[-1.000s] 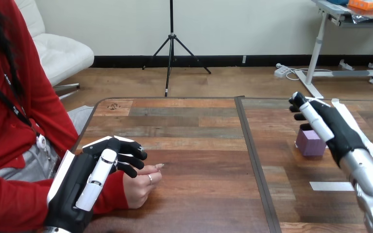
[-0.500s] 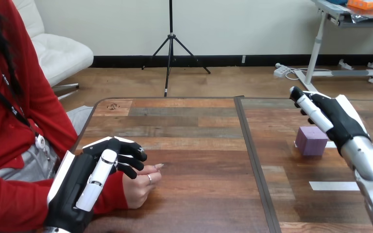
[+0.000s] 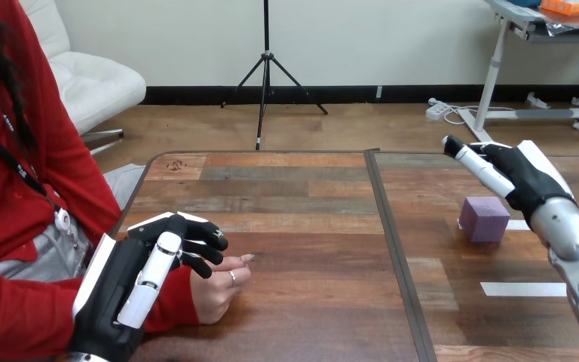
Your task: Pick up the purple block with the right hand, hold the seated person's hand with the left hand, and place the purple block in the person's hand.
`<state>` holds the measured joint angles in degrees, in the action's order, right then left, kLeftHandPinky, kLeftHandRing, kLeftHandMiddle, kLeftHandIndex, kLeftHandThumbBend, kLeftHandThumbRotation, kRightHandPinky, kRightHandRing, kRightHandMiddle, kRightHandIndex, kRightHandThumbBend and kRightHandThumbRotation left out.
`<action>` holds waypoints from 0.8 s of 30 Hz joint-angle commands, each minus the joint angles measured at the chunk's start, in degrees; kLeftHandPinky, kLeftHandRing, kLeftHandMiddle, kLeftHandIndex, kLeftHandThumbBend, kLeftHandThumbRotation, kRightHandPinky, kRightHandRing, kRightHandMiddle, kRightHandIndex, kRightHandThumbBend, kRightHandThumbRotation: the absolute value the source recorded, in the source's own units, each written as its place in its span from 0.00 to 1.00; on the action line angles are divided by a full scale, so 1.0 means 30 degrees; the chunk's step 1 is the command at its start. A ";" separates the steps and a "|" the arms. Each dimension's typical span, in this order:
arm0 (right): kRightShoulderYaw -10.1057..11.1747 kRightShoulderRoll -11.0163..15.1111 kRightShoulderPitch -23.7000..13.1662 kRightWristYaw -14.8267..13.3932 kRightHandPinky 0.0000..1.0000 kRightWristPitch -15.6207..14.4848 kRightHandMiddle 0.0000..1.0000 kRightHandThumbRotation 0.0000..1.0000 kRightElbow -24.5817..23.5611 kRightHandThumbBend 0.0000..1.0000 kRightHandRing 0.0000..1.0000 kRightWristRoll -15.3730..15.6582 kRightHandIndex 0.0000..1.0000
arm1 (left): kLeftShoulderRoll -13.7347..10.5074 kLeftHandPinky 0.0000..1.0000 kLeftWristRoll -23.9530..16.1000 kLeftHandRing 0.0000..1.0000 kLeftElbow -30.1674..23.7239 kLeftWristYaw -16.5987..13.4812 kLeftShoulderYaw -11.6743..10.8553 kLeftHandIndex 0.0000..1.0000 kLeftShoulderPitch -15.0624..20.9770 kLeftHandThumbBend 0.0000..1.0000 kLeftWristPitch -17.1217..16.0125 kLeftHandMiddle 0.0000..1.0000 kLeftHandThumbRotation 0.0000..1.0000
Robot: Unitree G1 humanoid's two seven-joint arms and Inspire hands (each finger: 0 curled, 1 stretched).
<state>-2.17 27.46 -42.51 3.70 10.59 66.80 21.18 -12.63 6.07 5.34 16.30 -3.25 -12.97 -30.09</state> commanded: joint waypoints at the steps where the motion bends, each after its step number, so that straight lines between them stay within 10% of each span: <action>1: -0.1510 0.0926 -0.4060 -0.0465 0.76 -0.0628 0.85 1.00 0.1016 0.75 0.84 0.1427 0.83 | -0.0326 0.43 -0.0312 0.53 0.0211 -0.0221 -0.0519 0.51 0.1679 0.33 -0.0978 0.56 0.94; 24: -0.4397 0.0583 -0.4178 0.0307 0.85 -0.1911 0.92 1.00 0.2619 0.87 0.91 0.4216 0.90 | -0.0351 0.45 -0.0365 0.55 -0.0153 -0.0426 -0.0657 0.51 0.1536 0.41 -0.0549 0.56 0.93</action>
<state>-13.43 28.01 -49.51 4.06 5.98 73.95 32.80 -12.66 5.62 5.46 15.65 -3.89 -12.11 -30.69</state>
